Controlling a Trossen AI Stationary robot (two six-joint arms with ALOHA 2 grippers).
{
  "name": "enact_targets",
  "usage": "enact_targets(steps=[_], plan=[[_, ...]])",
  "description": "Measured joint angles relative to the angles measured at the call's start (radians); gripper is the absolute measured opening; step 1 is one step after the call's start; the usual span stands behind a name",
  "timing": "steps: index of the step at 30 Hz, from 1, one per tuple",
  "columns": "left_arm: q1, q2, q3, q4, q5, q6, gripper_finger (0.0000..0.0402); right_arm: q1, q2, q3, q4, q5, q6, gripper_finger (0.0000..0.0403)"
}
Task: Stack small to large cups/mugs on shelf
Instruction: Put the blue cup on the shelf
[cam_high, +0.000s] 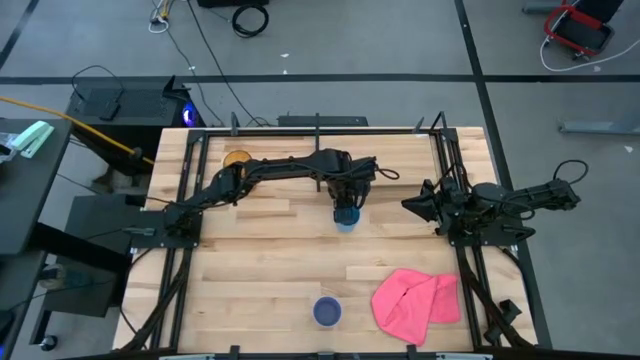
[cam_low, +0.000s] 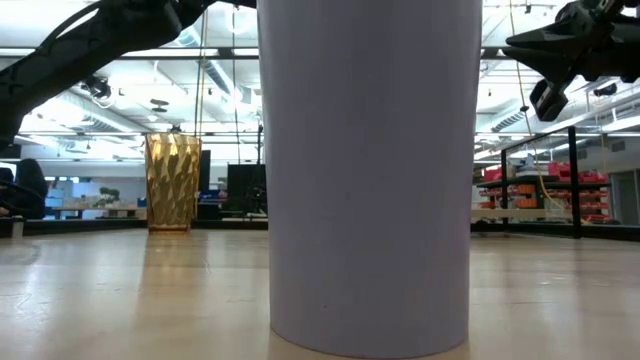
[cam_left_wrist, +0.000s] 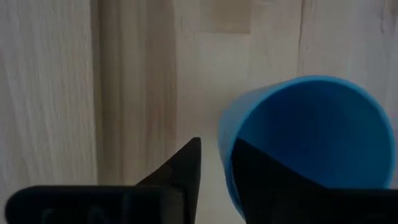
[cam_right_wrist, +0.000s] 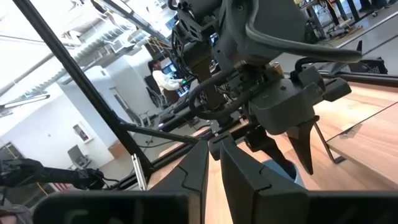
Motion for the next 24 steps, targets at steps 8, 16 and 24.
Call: enact_targets(steps=[8,16,24], plan=[[0.001,-0.003,0.017,-0.022,0.002,-0.031,0.0112,0.000,0.000,0.000,0.001,0.000,0.004,0.0050],[0.003,-0.056,0.016,-0.058,0.008,-0.058,0.0123,0.000,0.000,0.000,0.020,0.017,0.003,0.0050],[0.022,-0.166,0.017,-0.179,0.008,-0.096,0.0116,0.000,0.009,0.000,0.157,0.068,0.004,0.0050]])
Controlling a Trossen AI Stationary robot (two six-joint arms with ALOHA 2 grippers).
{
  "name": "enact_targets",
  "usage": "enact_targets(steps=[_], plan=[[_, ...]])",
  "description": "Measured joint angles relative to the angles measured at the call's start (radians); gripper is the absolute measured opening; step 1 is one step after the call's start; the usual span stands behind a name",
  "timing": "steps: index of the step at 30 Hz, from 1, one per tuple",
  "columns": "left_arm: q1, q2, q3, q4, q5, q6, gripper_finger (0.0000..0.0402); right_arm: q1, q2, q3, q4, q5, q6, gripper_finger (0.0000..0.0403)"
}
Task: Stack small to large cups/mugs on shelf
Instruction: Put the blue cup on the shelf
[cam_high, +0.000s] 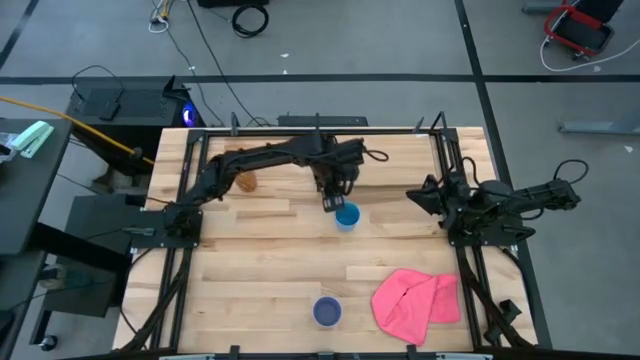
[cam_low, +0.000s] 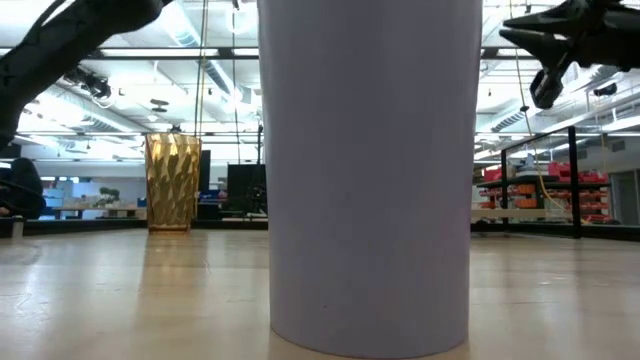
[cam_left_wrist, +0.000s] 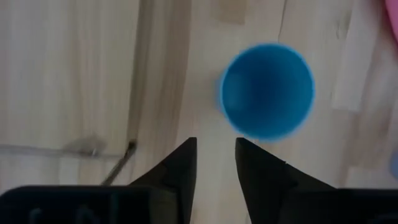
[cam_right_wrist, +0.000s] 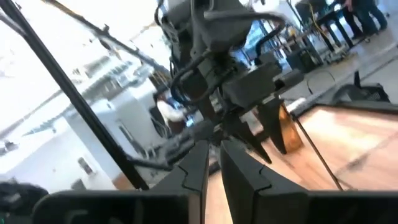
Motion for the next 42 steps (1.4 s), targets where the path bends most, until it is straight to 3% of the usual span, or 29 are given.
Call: enact_targets(steps=[7,10,21,26,31,37,42], plan=[[0.011,-0.108,0.000,-0.201,-0.055,0.001,0.0119,0.000,0.002,0.004,0.020,0.000,0.045,0.0050],[0.017,-0.153,-0.011,-0.204,-0.104,-0.010,0.0121,-0.001,0.012,0.038,0.018,-0.004,0.049,0.0050],[0.009,-0.317,-0.127,-0.210,-0.236,-0.070,0.0111,-0.001,0.190,0.354,-0.284,-0.012,-0.111,0.0050],[0.010,-0.427,-0.316,-0.207,-0.262,-0.144,0.0114,-0.002,0.307,0.487,-0.394,-0.010,-0.142,0.0050],[0.007,-0.555,-0.588,-0.190,-0.297,-0.258,0.0109,-0.002,0.423,0.606,-0.516,-0.008,-0.143,0.0050],[-0.051,-0.719,-0.906,-0.065,-0.298,-0.409,0.0105,-0.005,0.565,0.738,-0.641,-0.008,-0.143,0.0050],[-0.136,-0.829,-1.085,0.061,-0.297,-0.493,0.0105,-0.048,0.681,0.858,-0.770,-0.008,-0.134,0.0050]])
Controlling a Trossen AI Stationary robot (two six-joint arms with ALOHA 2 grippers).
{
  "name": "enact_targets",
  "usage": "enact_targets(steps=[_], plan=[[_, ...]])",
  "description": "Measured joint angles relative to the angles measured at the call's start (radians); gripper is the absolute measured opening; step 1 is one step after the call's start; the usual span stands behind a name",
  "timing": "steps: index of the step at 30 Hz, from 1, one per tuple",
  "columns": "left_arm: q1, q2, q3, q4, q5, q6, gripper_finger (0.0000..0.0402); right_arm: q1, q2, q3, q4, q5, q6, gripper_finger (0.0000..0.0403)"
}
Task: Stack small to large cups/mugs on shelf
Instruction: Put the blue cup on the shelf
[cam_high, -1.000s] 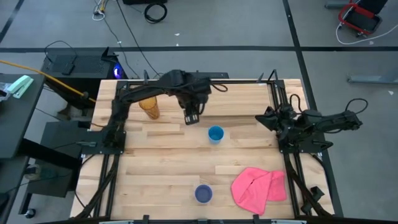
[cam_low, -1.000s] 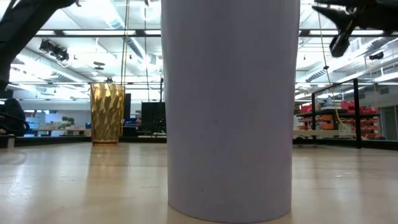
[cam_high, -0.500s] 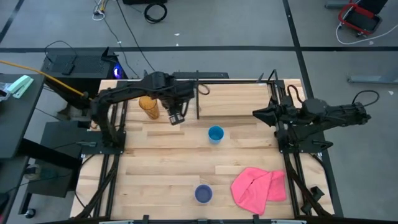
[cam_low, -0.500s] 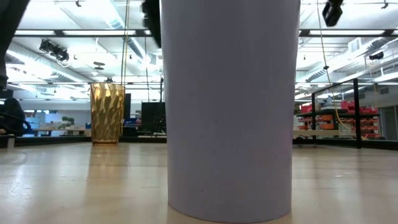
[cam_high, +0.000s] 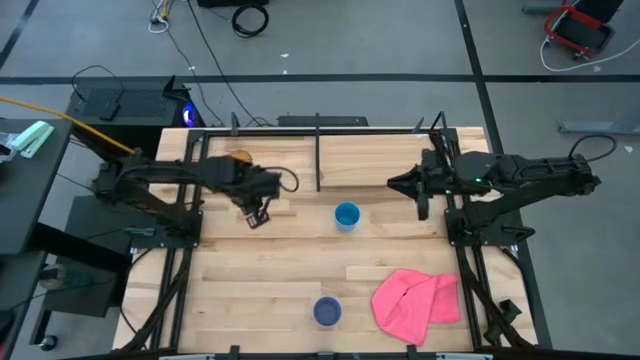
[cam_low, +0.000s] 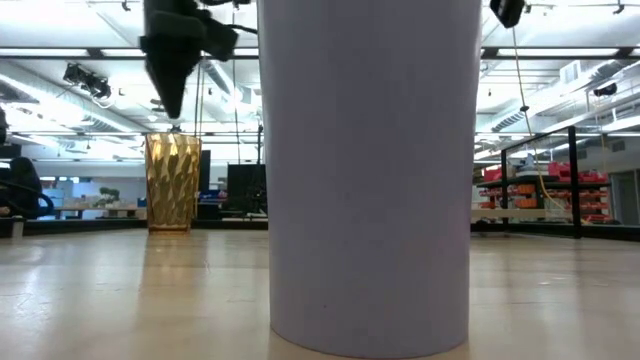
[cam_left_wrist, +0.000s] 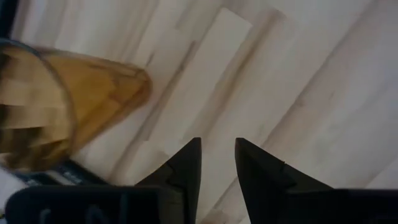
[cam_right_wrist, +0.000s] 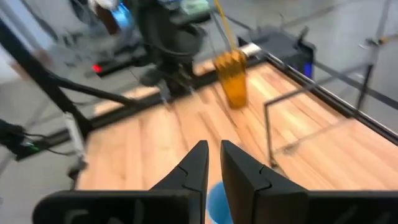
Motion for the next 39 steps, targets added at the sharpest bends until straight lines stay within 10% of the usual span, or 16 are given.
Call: enact_targets(steps=[23,39], plan=[[-0.183,-0.069,-0.389,0.497,0.000,-0.091,0.0096,-0.285,0.508,0.183,-0.226,-0.290,0.097,0.0050],[-0.183,-0.070,-0.462,0.665,-0.001,-0.082,0.0086,-0.298,0.681,0.184,-0.256,-0.307,0.127,0.0085]])
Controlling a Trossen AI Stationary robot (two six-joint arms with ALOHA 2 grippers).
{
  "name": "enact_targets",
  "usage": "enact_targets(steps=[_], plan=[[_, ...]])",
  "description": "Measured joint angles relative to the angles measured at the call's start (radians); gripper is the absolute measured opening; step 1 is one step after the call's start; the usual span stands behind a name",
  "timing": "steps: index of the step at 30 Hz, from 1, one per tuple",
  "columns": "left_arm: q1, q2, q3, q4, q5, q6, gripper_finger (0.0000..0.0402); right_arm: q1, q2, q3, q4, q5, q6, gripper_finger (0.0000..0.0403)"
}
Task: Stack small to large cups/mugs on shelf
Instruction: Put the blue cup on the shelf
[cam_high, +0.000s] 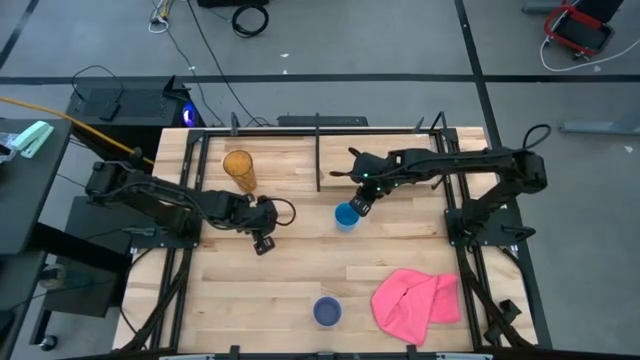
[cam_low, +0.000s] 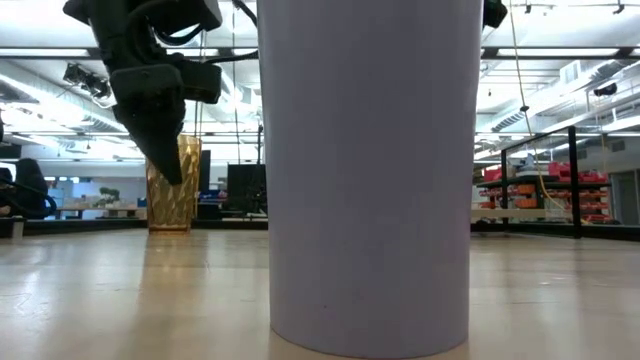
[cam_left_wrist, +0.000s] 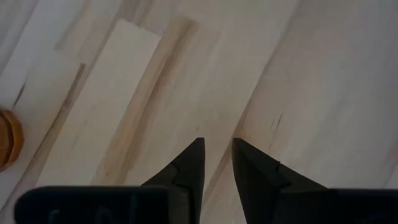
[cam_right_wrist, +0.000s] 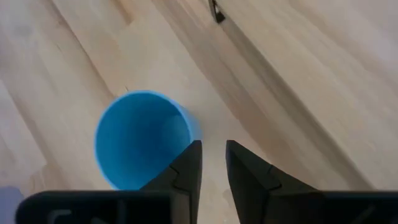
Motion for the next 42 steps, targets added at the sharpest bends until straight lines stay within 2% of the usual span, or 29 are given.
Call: enact_targets(steps=[6,22,42], plan=[[0.000,0.000,0.000,0.046,-0.009,0.027,0.0086,0.007,0.024,0.000,0.015,-0.003,0.029,0.0099],[0.001,0.000,0.000,0.051,-0.011,0.045,0.0078,0.060,0.053,-0.010,0.032,0.011,0.033,0.0096],[0.001,0.001,0.000,0.068,-0.011,0.045,0.0079,0.060,0.082,-0.043,0.065,0.023,0.050,0.0096]])
